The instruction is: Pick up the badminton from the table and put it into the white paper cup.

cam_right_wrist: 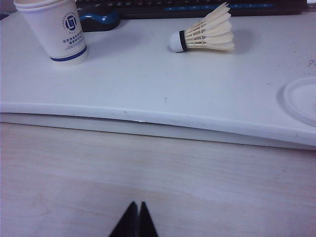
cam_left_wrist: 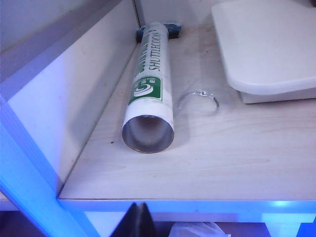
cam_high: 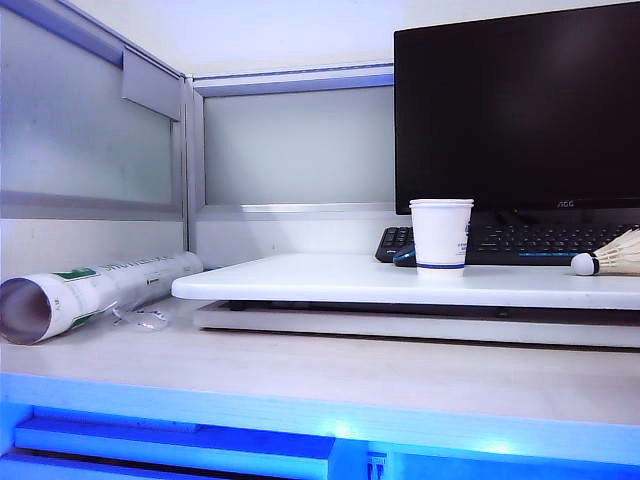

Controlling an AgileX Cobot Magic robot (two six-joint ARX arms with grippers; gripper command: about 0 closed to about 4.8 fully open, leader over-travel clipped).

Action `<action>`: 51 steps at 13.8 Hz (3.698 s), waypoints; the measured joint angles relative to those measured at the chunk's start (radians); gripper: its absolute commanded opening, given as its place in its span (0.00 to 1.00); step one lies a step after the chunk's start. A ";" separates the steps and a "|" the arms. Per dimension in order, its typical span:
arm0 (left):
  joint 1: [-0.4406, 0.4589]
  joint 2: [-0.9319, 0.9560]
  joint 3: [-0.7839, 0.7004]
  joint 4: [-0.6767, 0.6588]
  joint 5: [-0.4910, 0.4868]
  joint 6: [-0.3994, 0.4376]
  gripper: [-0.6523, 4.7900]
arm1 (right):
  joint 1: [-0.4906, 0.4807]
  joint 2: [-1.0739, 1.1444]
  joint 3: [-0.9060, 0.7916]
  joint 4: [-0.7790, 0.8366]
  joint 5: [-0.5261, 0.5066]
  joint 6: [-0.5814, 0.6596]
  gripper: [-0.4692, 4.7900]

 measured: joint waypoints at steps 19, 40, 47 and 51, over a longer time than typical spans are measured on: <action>0.000 0.000 -0.002 0.008 0.267 -0.090 0.11 | 0.000 0.000 0.000 0.001 0.000 0.000 0.08; 0.000 0.000 0.006 0.004 0.695 -0.188 0.11 | -0.002 0.903 0.369 0.595 0.124 0.074 0.96; 0.000 0.000 0.006 0.004 0.697 -0.189 0.11 | -0.246 1.570 0.825 0.651 -0.180 0.082 0.96; 0.000 0.000 0.006 0.004 0.698 -0.189 0.11 | -0.263 1.652 0.875 0.653 -0.290 0.122 0.96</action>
